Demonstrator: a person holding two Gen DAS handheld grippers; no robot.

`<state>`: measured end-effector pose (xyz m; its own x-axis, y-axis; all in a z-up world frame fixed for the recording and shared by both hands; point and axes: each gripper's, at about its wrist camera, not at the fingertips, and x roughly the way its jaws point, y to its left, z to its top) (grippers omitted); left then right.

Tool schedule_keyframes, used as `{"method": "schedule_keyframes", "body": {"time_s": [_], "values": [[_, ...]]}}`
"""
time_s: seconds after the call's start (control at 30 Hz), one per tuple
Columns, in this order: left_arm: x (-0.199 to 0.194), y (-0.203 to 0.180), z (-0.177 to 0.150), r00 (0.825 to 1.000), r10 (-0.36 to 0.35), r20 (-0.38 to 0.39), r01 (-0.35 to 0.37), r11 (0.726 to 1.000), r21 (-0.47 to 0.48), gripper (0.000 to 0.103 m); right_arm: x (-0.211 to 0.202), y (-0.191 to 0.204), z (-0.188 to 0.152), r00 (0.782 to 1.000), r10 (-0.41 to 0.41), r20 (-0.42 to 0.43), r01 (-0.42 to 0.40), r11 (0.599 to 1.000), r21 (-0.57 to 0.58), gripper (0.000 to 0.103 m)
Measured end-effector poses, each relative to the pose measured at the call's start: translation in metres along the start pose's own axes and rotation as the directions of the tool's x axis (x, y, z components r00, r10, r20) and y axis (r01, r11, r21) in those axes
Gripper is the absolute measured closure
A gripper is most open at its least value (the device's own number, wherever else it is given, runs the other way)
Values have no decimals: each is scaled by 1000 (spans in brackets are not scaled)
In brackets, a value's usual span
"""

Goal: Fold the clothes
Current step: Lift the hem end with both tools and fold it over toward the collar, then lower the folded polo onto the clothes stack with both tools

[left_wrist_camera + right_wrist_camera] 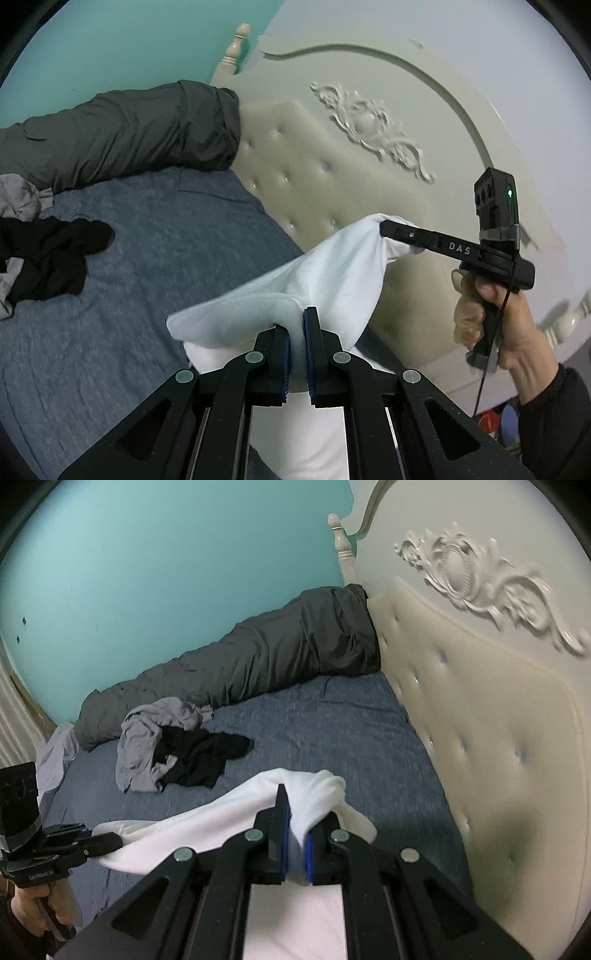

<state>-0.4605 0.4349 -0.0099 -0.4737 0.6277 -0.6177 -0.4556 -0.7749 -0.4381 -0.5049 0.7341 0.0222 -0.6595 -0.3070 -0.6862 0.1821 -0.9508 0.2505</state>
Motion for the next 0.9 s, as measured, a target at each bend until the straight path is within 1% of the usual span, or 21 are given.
{"method": "schedule_keyframes", "body": {"time_s": [0.1, 0.33, 0.5, 0.73, 0.9], "values": [[0, -16, -23, 1000, 1, -24, 0, 1000, 20, 96, -12, -6, -26, 1000, 8, -30, -8, 1000, -1, 97], [12, -42, -83, 995, 8, -100, -6, 1000, 23, 96, -29, -22, -94, 995, 34, -98, -30, 999, 42, 97], [18, -49, -120, 992, 4, -124, -6, 1000, -13, 96, -37, -31, -135, 990, 50, -132, -41, 997, 70, 97], [16, -49, -158, 991, 14, -131, -21, 998, -53, 97, -47, -36, -177, 983, 71, -168, -53, 993, 106, 97], [18, -43, -180, 990, 13, -142, -26, 995, -92, 98, -48, -35, -198, 977, 85, -196, -64, 992, 111, 97]]}}
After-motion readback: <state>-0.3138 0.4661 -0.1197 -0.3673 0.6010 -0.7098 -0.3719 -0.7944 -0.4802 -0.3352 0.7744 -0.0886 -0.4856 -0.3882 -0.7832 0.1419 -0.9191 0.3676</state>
